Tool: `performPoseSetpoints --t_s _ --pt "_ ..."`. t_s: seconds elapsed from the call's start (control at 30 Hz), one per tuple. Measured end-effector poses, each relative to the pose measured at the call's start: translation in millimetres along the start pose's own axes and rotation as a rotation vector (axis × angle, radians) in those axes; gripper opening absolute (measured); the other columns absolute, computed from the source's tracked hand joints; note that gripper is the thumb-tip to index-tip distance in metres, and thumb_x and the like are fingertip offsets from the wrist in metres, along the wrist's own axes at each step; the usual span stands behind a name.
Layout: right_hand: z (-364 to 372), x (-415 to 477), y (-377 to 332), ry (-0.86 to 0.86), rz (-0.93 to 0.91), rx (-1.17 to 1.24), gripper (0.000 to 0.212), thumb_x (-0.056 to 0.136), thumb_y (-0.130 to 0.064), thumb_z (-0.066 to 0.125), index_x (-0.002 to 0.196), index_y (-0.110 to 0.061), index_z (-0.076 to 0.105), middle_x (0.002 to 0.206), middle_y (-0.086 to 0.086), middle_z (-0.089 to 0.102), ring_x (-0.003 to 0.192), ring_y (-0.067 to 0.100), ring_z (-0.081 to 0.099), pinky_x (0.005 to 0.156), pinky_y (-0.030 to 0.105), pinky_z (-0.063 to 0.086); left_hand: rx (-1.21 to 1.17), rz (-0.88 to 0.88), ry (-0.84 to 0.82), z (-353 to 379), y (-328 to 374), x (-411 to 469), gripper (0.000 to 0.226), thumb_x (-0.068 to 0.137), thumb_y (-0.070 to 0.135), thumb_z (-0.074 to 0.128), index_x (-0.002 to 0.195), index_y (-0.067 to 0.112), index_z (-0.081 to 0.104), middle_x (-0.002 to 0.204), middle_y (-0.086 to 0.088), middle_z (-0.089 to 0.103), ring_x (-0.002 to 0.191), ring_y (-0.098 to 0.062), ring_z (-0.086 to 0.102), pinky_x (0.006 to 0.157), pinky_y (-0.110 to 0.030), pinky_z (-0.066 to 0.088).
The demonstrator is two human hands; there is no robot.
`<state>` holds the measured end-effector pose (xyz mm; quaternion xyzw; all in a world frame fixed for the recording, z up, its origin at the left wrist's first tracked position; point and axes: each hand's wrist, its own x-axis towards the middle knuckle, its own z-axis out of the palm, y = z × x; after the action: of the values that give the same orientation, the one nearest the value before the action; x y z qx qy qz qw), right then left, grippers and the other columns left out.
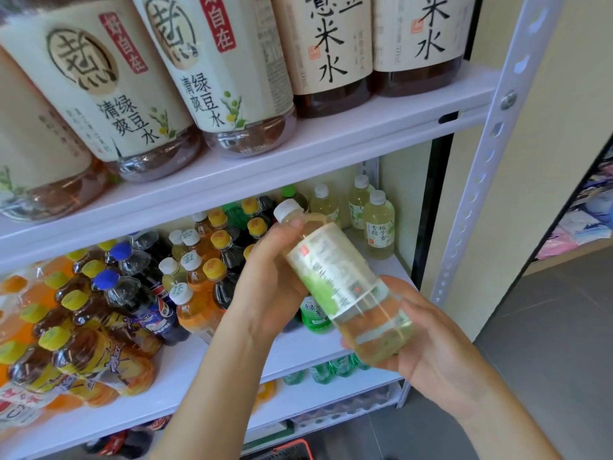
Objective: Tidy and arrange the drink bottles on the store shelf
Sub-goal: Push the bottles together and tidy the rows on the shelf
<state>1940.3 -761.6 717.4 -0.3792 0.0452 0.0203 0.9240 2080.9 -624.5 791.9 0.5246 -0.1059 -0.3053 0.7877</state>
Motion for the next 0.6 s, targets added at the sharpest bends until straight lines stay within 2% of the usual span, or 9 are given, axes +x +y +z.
performPoseSetpoints --t_s 0.07,0.13,0.2,0.23,0.33,0.4,0.53,0.6 --pt "4 0 2 -0.021 0.085 0.163 0.070 0.066 -0.042 0.085 0.123 -0.007 0.062 0.110 0.033 0.064 0.083 0.047 0.069 0.059 0.037 0.059 -0.028 -0.013 -0.040 0 0 -1 0.063 0.082 0.025 0.059 0.136 -0.005 0.045 0.124 -0.024 0.052 0.114 -0.038 0.051 0.097 -0.054 0.044" --pt "6 0 4 -0.055 0.119 0.202 0.071 0.066 -0.045 0.083 0.119 -0.002 0.066 0.105 0.033 0.067 0.074 0.041 0.071 0.055 0.035 0.059 -0.022 0.005 -0.033 2 -3 -2 0.074 0.079 0.023 0.065 0.142 -0.004 0.038 0.131 -0.029 0.051 0.117 -0.041 0.051 0.099 -0.058 0.044" --pt "6 -1 4 -0.100 0.126 0.205 0.068 0.071 -0.047 0.080 0.119 -0.001 0.066 0.105 0.033 0.067 0.075 0.038 0.072 0.057 0.034 0.060 0.003 0.033 0.002 2 -5 -2 0.074 0.078 0.022 0.068 0.141 -0.004 0.040 0.136 -0.032 0.051 0.118 -0.043 0.054 0.101 -0.061 0.044" --pt "5 -1 3 -0.122 0.128 0.204 0.067 0.074 -0.048 0.077 0.121 -0.001 0.065 0.107 0.032 0.067 0.078 0.038 0.072 0.059 0.034 0.060 0.018 0.040 0.021 2 -5 -2 0.071 0.078 0.022 0.067 0.139 -0.004 0.043 0.132 -0.030 0.055 0.115 -0.041 0.057 0.098 -0.059 0.047" --pt "1 0 3 -0.151 0.119 0.176 0.067 0.080 -0.049 0.072 0.126 -0.002 0.062 0.115 0.033 0.064 0.093 0.040 0.070 0.068 0.037 0.060 0.032 0.076 0.029 -1 -7 -1 0.055 0.074 0.021 0.068 0.125 0.004 0.054 0.108 -0.015 0.068 0.098 -0.030 0.067 0.082 -0.047 0.059" --pt "-2 1 5 -0.104 0.096 0.152 0.066 0.079 -0.048 0.073 0.128 -0.005 0.061 0.121 0.031 0.061 0.104 0.040 0.065 0.072 0.041 0.059 0.044 0.116 0.019 -2 -7 0 0.044 0.073 0.018 0.068 0.115 0.010 0.057 0.097 -0.008 0.072 0.088 -0.025 0.070 0.074 -0.041 0.060" --pt "-9 0 5 0.033 0.027 0.020 0.069 0.073 -0.054 0.078 0.126 -0.014 0.062 0.121 0.024 0.062 0.106 0.037 0.059 0.076 0.045 0.055 0.087 0.199 0.017 -2 -6 -3 0.049 0.070 0.014 0.073 0.116 0.013 0.056 0.100 -0.009 0.073 0.088 -0.025 0.072 0.075 -0.042 0.060" --pt "-7 -1 5 0.046 -0.035 -0.138 0.067 0.072 -0.051 0.081 0.129 -0.023 0.058 0.118 0.018 0.063 0.105 0.033 0.063 0.079 0.040 0.055 0.130 0.241 0.025 0 -5 -5 0.052 0.068 0.012 0.077 0.116 0.015 0.057 0.101 -0.009 0.074 0.089 -0.026 0.073 0.072 -0.040 0.060"
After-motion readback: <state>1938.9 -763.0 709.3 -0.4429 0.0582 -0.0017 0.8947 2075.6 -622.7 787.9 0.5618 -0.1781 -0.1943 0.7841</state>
